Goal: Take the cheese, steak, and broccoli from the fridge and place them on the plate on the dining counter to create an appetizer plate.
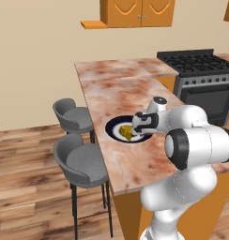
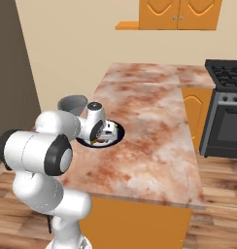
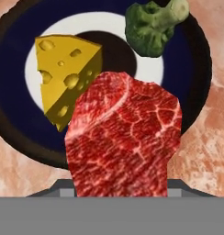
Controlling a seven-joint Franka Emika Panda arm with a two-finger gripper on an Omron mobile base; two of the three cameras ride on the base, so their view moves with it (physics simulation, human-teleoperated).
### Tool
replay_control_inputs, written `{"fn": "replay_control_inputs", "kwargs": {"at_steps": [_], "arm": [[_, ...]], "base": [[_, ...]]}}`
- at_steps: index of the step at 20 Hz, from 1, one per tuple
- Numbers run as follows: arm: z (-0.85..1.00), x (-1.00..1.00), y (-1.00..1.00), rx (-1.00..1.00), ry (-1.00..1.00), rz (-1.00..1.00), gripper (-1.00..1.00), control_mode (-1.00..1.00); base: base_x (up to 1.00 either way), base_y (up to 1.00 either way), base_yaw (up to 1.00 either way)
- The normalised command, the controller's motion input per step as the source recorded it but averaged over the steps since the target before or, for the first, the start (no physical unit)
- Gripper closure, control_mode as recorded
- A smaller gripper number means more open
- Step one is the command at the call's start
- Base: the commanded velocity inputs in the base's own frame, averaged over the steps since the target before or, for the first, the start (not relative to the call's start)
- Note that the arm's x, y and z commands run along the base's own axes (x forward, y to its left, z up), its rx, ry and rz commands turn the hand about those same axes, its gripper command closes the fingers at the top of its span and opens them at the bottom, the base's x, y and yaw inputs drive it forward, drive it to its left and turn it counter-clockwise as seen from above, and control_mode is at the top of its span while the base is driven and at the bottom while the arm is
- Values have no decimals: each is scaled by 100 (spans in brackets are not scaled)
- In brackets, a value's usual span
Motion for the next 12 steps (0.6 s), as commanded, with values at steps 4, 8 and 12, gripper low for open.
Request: {"fn": "replay_control_inputs", "kwargs": {"at_steps": [4, 8, 12], "arm": [[-14, 24, 0, 0, 0, 0, 100, -100], [-16, 19, 0, 0, 0, 0, 100, -100], [-10, 14, 0, 0, -2, 0, 100, -100]], "base": [[0, 0, 0], [0, 0, 0], [0, 0, 0]]}}
